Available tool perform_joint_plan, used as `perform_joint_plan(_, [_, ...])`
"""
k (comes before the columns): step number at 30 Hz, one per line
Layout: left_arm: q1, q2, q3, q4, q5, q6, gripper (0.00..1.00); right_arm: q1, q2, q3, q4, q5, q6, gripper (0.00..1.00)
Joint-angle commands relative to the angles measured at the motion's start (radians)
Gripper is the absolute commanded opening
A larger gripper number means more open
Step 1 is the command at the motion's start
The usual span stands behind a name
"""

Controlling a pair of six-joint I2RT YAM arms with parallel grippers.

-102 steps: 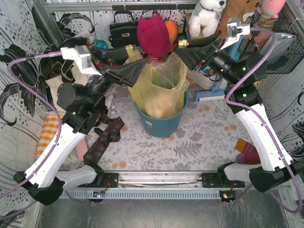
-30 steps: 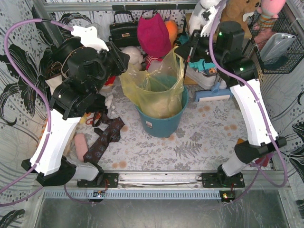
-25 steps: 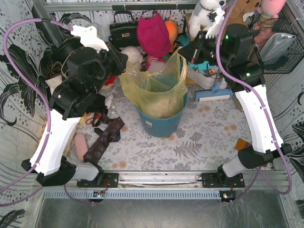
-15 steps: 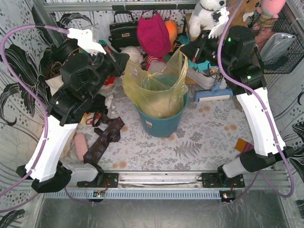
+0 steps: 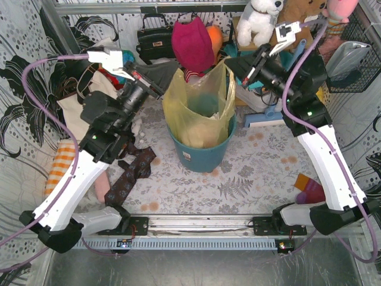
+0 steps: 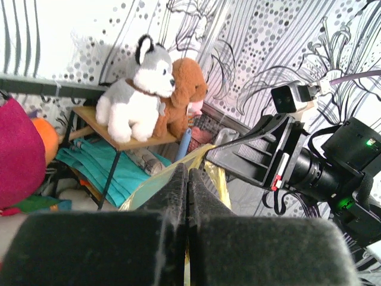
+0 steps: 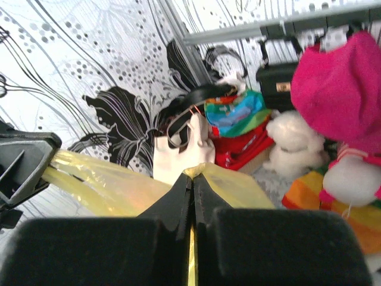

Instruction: Tie the trash bag

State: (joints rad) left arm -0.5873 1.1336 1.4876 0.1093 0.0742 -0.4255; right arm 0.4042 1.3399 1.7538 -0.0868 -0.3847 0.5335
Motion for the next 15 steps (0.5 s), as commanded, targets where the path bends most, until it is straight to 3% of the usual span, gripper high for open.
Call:
perform_joint_plan(1, [0.004, 0.022, -0.104, 0.258, 0.033, -0.076, 0.0, -0.002, -0.06, -0.151, 0.135, 0.018, 0.072, 0.0])
perform_joint_plan(9, [0.004, 0.114, 0.114, 0.33, 0.115, -0.066, 0.0, -0.001, 0.053, 0.17, 0.117, -0.057, 0.078, 0.0])
perform_joint_plan(11, [0.005, 0.107, 0.094, 0.34, 0.112, -0.082, 0.0, -0.001, 0.041, 0.166, 0.136, -0.06, 0.084, 0.0])
perform_joint_plan(15, [0.004, 0.051, -0.059, 0.42, 0.076, -0.116, 0.0, -0.001, -0.045, -0.016, 0.177, -0.017, 0.094, 0.0])
